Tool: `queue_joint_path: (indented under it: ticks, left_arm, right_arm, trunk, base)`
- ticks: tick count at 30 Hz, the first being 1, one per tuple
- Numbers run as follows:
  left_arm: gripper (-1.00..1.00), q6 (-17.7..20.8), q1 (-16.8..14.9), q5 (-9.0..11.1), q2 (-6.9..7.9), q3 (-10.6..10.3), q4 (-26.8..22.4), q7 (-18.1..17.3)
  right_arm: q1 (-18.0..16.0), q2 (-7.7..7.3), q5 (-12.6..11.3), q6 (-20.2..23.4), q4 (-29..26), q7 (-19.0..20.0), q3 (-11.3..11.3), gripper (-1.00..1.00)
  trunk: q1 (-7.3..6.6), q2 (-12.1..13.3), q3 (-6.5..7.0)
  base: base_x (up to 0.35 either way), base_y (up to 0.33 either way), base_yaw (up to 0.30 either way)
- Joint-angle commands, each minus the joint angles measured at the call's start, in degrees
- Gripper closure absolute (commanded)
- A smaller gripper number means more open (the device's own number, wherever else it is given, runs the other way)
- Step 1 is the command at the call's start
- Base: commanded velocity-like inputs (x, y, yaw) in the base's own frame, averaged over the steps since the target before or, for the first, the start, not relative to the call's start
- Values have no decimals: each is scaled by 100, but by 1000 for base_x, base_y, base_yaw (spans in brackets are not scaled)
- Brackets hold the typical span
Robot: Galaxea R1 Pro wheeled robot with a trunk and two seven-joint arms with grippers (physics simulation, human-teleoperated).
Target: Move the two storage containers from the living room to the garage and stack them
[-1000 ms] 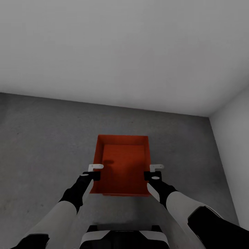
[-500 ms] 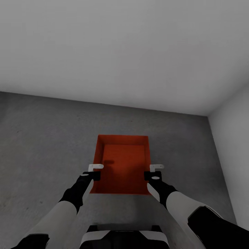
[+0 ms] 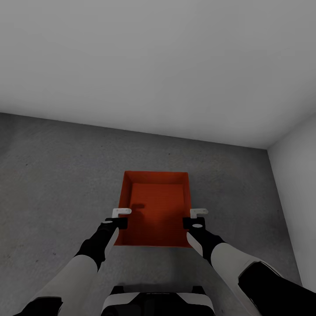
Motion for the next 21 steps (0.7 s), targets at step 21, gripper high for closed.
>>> queue_joint_path:
  ticks: [21]
  left_arm:
    - [100,42,1,-6,-212,91,-1,-13]
  right_arm:
    - [-3,49,103,-64,-18,-4,-111,100]
  trunk:
    - [1,-4,-3]
  base:
    - [0,0,0]
